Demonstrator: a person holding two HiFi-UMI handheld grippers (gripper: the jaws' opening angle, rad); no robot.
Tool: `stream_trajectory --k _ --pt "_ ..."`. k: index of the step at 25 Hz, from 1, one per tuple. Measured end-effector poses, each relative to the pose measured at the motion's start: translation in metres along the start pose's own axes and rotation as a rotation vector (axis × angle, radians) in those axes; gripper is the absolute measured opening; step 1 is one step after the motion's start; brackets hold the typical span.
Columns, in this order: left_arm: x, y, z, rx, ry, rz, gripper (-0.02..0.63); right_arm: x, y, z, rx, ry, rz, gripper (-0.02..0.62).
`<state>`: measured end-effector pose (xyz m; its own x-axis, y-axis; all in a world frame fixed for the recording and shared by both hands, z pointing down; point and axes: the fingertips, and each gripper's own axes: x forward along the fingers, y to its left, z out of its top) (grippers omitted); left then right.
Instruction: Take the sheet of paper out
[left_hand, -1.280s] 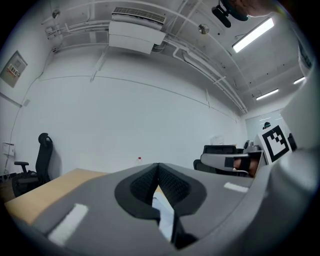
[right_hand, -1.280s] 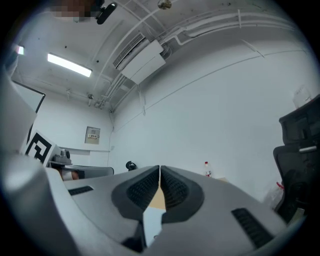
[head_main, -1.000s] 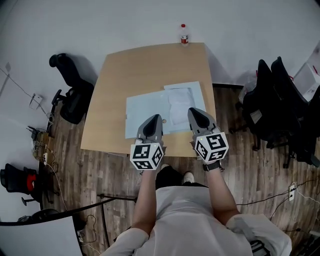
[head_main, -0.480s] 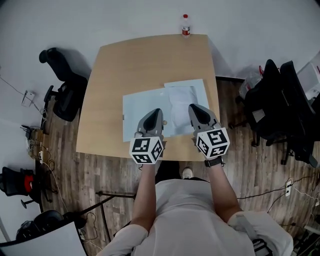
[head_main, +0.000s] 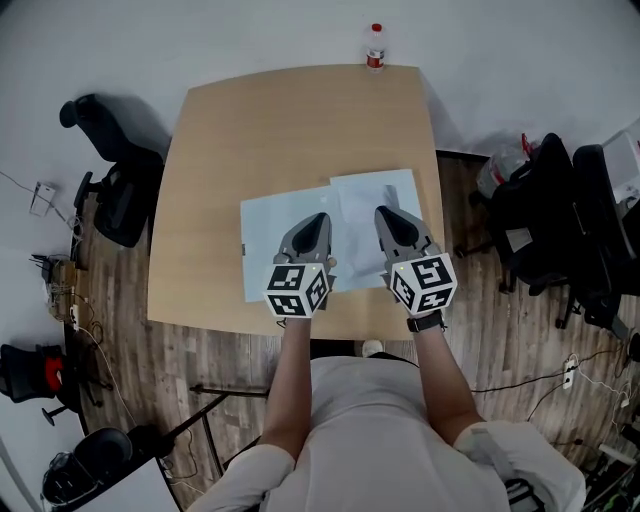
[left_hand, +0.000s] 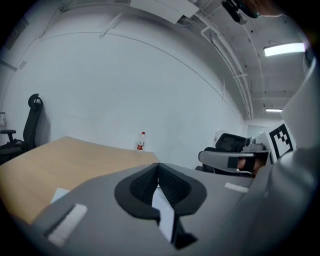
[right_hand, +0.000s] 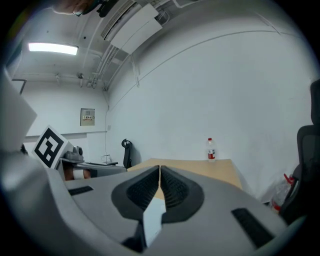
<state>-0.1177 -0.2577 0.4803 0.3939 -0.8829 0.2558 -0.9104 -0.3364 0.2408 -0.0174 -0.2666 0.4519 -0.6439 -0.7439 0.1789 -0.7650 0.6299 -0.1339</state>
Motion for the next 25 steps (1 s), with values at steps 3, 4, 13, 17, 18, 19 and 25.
stream_trajectory --k 3,4,13,17,18,19,25 --pt "0.016 0.011 -0.018 -0.040 0.053 -0.017 0.012 0.014 -0.006 -0.014 0.020 0.032 -0.007 0.018" --pt "0.021 0.013 -0.023 -0.049 0.068 -0.024 0.014 0.019 -0.008 -0.019 0.026 0.043 -0.007 0.018" --pt "0.061 0.033 -0.082 -0.110 0.214 -0.053 0.034 0.047 -0.024 -0.058 0.053 0.148 -0.020 0.018" --pt "0.073 0.036 -0.112 -0.138 0.278 -0.065 0.040 0.055 -0.029 -0.078 0.064 0.196 -0.024 0.018" --pt "0.074 0.036 -0.119 -0.144 0.293 -0.068 0.042 0.056 -0.029 -0.082 0.067 0.208 -0.023 0.018" --pt "0.076 0.036 -0.125 -0.150 0.306 -0.070 0.043 0.058 -0.029 -0.087 0.070 0.219 -0.021 0.018" --pt "0.084 0.036 -0.156 -0.179 0.372 -0.066 0.046 0.063 -0.031 -0.108 0.085 0.275 -0.010 0.018"
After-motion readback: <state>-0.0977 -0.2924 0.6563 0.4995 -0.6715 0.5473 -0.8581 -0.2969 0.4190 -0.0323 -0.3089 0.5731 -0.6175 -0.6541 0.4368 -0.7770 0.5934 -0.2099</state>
